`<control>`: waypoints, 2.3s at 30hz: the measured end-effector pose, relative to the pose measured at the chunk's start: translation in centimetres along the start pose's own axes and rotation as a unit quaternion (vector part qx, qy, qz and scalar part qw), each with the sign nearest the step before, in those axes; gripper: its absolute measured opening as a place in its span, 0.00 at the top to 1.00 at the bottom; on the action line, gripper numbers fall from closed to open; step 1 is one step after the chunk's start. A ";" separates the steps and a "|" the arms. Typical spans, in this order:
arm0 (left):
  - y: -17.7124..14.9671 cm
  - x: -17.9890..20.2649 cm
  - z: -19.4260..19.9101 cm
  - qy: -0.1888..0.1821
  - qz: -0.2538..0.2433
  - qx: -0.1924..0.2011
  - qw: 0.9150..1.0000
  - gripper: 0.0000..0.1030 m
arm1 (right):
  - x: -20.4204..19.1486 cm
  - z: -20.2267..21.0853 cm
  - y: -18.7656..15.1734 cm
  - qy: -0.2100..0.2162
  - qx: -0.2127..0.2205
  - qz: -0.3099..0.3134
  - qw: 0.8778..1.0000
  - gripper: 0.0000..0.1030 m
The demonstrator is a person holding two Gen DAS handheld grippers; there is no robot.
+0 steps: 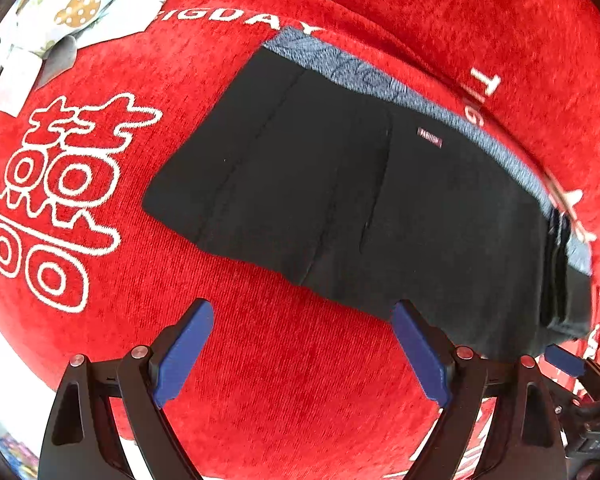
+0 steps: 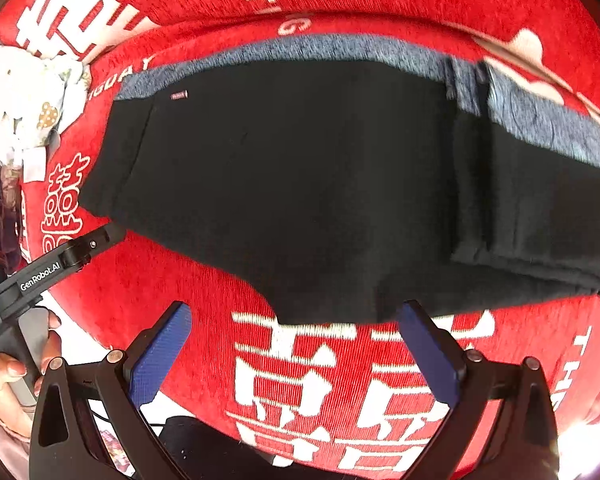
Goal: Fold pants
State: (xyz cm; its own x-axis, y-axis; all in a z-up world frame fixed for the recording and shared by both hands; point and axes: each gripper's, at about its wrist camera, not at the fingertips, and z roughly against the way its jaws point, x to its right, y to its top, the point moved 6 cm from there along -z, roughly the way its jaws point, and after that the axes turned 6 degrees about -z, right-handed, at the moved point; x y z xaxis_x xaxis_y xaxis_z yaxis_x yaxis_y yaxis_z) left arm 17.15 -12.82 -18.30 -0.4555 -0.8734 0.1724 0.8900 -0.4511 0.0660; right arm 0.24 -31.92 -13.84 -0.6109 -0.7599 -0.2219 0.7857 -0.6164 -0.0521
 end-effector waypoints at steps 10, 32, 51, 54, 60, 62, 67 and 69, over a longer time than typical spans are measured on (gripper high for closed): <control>1.4 0.2 -0.4 -0.017 0.002 0.005 1.000 0.11 | 0.7 -0.8 2.8 -0.016 0.012 0.000 1.000 0.00; 3.4 -0.8 -3.0 -0.183 0.063 0.017 0.981 0.11 | 1.6 -3.0 2.3 0.022 -0.001 -0.014 1.000 0.00; 5.6 -0.1 -4.3 -0.097 0.104 0.058 0.988 0.63 | 2.2 0.7 2.2 0.069 0.030 0.011 0.997 0.00; 5.9 3.3 -2.3 0.020 -0.021 0.098 0.995 0.67 | 0.5 3.2 4.0 0.095 0.047 0.021 0.994 0.00; 4.3 10.2 -1.3 0.226 -0.271 0.176 0.919 0.68 | -4.9 6.9 9.5 0.156 0.037 0.056 0.985 0.01; 3.9 10.9 -1.6 0.248 -0.299 0.180 0.904 0.68 | -7.7 7.0 10.8 0.175 0.013 0.082 0.981 0.02; 3.7 11.4 -1.9 0.269 -0.312 0.182 0.893 0.68 | -15.3 3.7 11.7 0.162 -0.089 0.167 0.968 0.02; 3.6 11.7 -1.7 0.271 -0.314 0.184 0.891 0.68 | -17.2 1.8 11.5 0.155 -0.123 0.187 0.962 0.05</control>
State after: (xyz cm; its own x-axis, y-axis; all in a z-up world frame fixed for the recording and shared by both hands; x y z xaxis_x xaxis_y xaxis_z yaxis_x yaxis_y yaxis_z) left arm 14.97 -24.93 -17.73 -0.7200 -0.4745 -0.5063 0.3567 -0.8790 0.3166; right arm 19.61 -26.28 -8.86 -0.2522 -0.7983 -0.5469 0.9676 -0.2151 -0.1322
